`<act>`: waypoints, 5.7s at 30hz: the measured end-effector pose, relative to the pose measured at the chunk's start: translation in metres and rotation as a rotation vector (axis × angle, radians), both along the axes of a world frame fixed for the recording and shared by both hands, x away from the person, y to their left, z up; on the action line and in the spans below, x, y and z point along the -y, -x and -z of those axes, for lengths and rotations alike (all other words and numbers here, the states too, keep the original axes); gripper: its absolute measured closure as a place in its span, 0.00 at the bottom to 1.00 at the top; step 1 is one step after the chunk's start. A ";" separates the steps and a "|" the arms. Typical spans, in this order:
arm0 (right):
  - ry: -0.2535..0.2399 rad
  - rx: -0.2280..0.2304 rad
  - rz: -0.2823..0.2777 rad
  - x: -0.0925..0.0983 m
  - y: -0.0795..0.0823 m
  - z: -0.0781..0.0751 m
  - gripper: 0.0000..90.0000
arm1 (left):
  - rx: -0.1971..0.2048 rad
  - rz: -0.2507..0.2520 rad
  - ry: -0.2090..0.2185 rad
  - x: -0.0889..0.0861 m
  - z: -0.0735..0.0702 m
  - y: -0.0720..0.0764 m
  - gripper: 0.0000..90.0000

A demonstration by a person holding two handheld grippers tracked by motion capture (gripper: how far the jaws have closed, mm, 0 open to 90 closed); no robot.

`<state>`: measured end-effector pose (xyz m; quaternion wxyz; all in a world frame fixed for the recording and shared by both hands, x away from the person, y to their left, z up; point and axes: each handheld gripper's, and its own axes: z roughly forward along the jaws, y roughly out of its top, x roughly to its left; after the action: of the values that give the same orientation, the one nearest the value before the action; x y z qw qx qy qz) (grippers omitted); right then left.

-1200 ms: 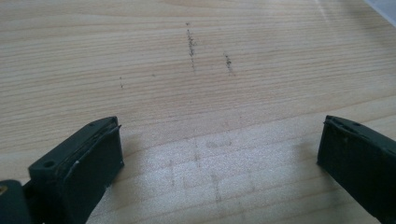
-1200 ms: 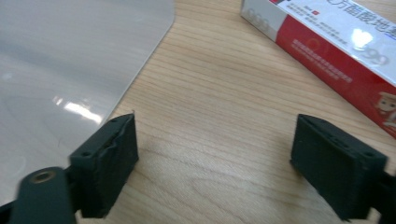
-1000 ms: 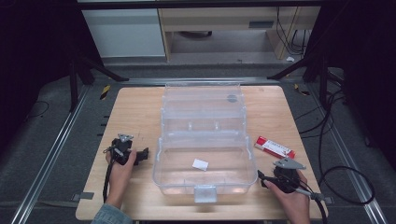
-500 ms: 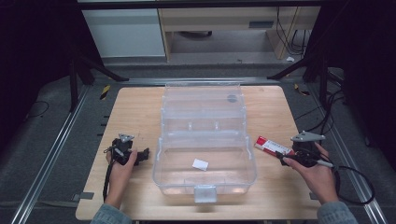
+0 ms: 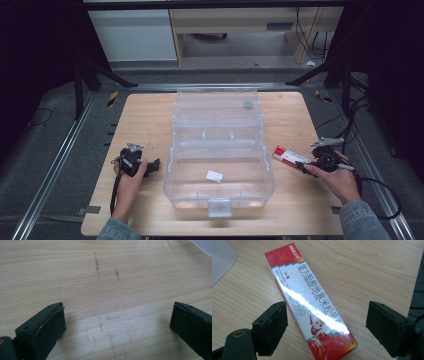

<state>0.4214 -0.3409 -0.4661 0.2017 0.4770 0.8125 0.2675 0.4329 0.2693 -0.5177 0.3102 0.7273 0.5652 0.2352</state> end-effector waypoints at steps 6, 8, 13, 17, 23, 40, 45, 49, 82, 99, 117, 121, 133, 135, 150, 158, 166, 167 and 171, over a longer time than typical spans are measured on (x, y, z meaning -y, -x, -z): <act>0.016 -0.027 -0.015 -0.002 -0.001 0.009 0.20 | 0.000 0.004 0.002 0.000 0.000 0.000 0.00; 0.020 -0.034 -0.020 -0.003 0.000 0.011 0.21 | 0.001 0.004 0.002 0.000 0.000 0.000 0.00; 0.019 -0.042 -0.027 -0.004 0.004 0.011 0.24 | 0.000 0.006 0.002 0.000 0.000 -0.001 0.00; 0.021 -0.043 -0.039 -0.005 0.010 0.010 0.29 | 0.000 0.007 0.001 0.000 0.000 -0.001 0.00; 0.027 -0.049 -0.048 -0.007 0.022 0.007 0.35 | 0.000 0.007 0.001 0.000 0.000 -0.001 0.00; 0.074 -0.070 -0.050 -0.016 0.028 0.004 0.55 | 0.000 0.007 0.001 0.000 0.000 -0.001 0.00; 0.064 -0.081 0.009 -0.013 0.026 0.004 0.55 | 0.000 0.007 0.001 0.000 0.000 -0.001 0.00; 0.068 -0.101 0.002 -0.018 0.027 0.000 0.49 | 0.000 0.006 0.001 0.000 0.000 -0.001 0.00; 0.180 -0.397 -0.034 -0.026 -0.010 -0.006 0.45 | 0.000 0.009 0.000 0.000 0.000 -0.001 0.00; 0.205 -0.462 -0.045 -0.028 -0.018 -0.005 0.55 | 0.001 0.013 0.000 0.001 0.000 -0.001 0.00; 0.119 -0.318 -0.096 -0.020 0.005 -0.042 0.57 | 0.001 0.014 0.000 0.001 0.000 -0.001 0.00; 0.116 -0.288 -0.112 -0.019 0.014 -0.051 0.57 | 0.001 0.014 0.000 0.002 0.000 -0.001 0.00; 0.100 -0.208 -0.149 -0.021 0.021 -0.084 0.57 | 0.001 0.015 0.000 0.002 0.000 -0.001 0.00; 0.101 -0.195 -0.157 -0.023 0.022 -0.088 0.57 | 0.000 0.017 0.000 0.002 0.000 -0.001 0.00; 0.091 -0.117 -0.204 -0.037 0.025 -0.124 0.57 | 0.000 0.019 0.000 0.002 0.000 -0.001 0.00; 0.092 -0.077 -0.255 -0.052 0.027 -0.142 0.57 | 0.001 0.021 0.001 0.002 0.000 0.000 0.00; 0.098 -0.052 -0.314 -0.074 0.028 -0.157 0.57 | 0.001 0.024 0.000 0.002 0.000 0.000 0.00; 0.101 -0.049 -0.321 -0.077 0.028 -0.158 0.57 | 0.001 0.025 0.000 0.002 0.000 0.000 0.00; 0.103 -0.036 -0.350 -0.091 0.029 -0.165 0.57 | 0.002 0.025 0.000 0.003 0.000 0.000 0.00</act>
<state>0.3922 -0.2498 -0.3014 0.1617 0.3219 0.8993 0.2479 0.4330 0.2667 -0.5178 0.3137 0.7341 0.5558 0.2319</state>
